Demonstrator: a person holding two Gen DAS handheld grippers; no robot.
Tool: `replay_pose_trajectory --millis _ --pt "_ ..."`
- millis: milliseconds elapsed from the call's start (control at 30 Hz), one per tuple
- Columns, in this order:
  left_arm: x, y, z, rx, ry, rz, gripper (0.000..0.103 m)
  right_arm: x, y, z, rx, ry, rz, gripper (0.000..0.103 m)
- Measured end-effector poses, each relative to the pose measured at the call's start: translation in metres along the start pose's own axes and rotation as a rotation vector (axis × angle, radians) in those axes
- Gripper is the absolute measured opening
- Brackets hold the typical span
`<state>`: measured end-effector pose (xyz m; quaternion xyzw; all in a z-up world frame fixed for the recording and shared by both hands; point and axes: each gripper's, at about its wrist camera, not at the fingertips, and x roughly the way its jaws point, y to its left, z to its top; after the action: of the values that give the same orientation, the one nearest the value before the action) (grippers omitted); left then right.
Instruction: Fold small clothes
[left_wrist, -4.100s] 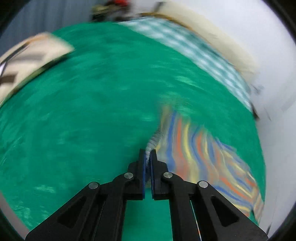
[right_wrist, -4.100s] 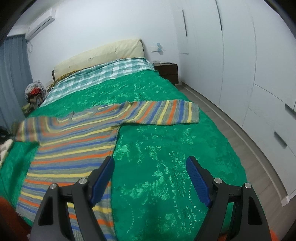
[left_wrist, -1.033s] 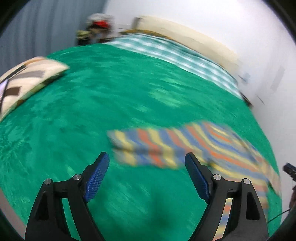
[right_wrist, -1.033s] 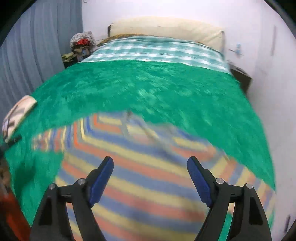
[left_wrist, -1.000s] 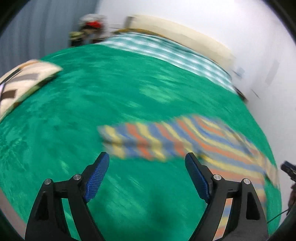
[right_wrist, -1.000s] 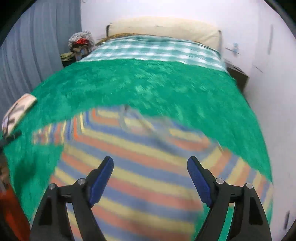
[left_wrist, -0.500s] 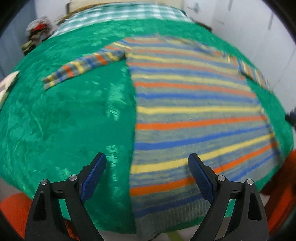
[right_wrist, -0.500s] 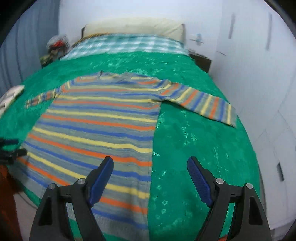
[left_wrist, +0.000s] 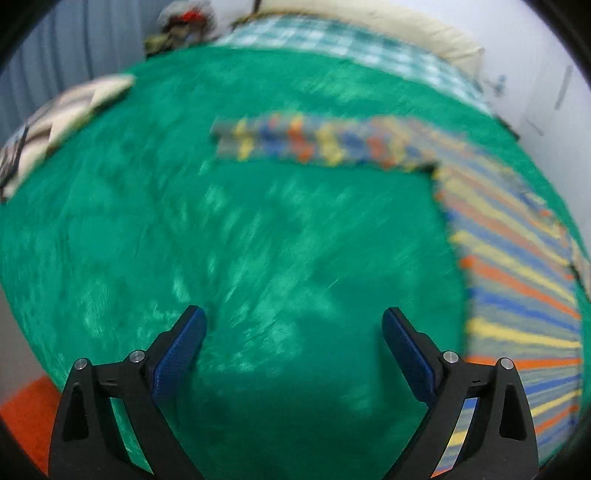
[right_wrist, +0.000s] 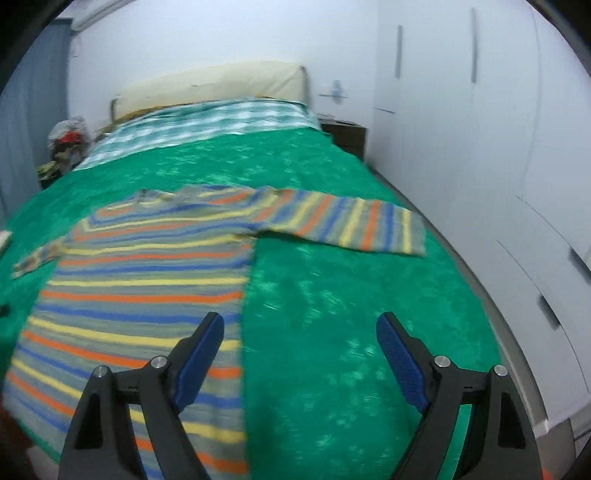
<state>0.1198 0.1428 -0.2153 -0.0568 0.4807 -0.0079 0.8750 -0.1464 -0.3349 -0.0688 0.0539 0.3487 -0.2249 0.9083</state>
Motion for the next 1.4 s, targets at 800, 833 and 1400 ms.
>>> replay_pose_trajectory --millis 800,833,1400 --pt "0.012 -0.017 -0.008 0.102 -0.03 0.066 0.103 0.042 -0.051 -0.034 0.277 0.206 0.008 0.09" --pt "0.012 -0.017 -0.008 0.102 -0.031 0.067 0.103 0.042 -0.051 -0.034 0.279 0.206 0.01 0.09" --pt "0.013 -0.02 -0.009 0.109 -0.034 0.073 0.103 0.041 -0.049 -0.036 0.274 0.209 0.008 0.092"
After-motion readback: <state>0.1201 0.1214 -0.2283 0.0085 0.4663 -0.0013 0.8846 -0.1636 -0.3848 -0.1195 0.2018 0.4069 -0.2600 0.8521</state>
